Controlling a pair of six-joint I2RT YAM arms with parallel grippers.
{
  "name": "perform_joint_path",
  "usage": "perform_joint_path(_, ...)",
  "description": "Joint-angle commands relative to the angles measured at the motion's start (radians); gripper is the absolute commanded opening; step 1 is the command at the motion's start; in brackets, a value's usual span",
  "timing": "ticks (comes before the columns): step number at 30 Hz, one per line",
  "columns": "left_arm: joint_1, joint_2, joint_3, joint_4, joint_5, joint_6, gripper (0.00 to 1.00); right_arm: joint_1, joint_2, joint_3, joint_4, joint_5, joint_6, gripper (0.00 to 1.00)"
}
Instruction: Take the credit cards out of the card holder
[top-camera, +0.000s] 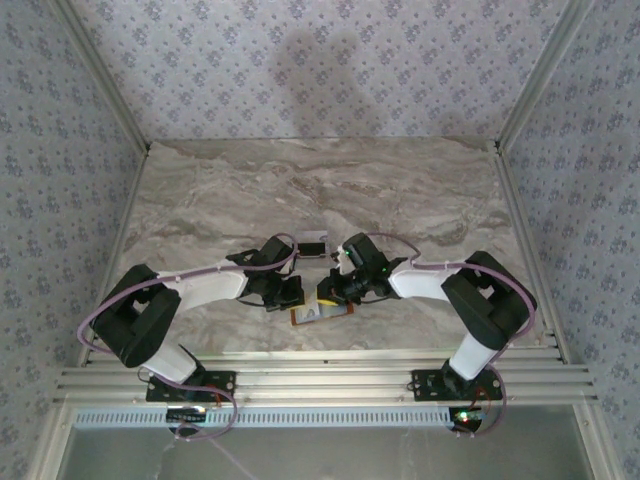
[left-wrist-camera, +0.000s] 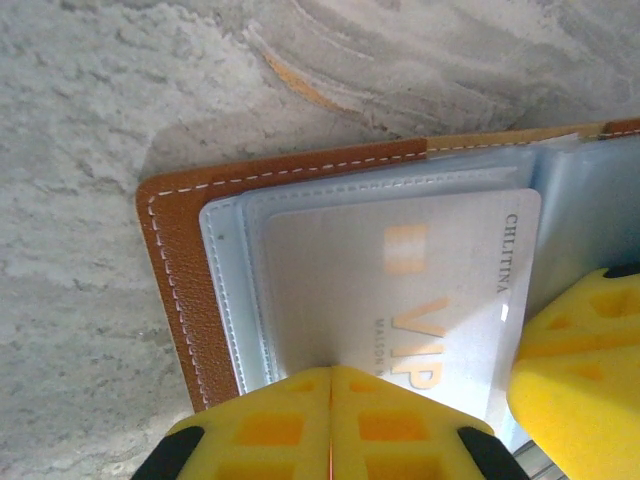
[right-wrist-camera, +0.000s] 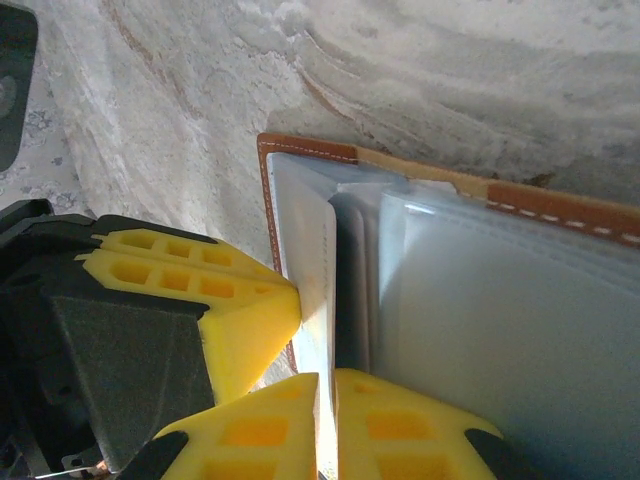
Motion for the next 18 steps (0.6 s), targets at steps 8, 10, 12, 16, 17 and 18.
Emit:
perform_joint_path(8, -0.007, 0.014, -0.027, -0.004, -0.007, -0.009, 0.07, 0.012, 0.021, 0.009, 0.121, -0.063, 0.017, 0.12)
perform_joint_path(10, -0.007, 0.012, -0.029, -0.004, -0.006, -0.008, 0.07, 0.013, 0.020, 0.013, 0.115, -0.062, 0.012, 0.13)
perform_joint_path(12, -0.007, 0.011, -0.028, -0.005, -0.005, -0.007, 0.06, 0.015, 0.020, 0.015, 0.109, -0.061, 0.009, 0.12)
perform_joint_path(16, -0.008, 0.010, -0.028, -0.008, -0.008, -0.007, 0.06, 0.013, 0.011, 0.012, 0.096, -0.052, 0.006, 0.05)
perform_joint_path(17, -0.007, 0.010, -0.028, -0.011, -0.011, -0.007, 0.06, 0.012, 0.002, 0.009, 0.086, -0.040, 0.003, 0.03)
perform_joint_path(18, -0.007, 0.009, -0.029, -0.015, -0.015, -0.006, 0.06, 0.010, -0.008, 0.006, 0.076, -0.033, -0.002, 0.02)
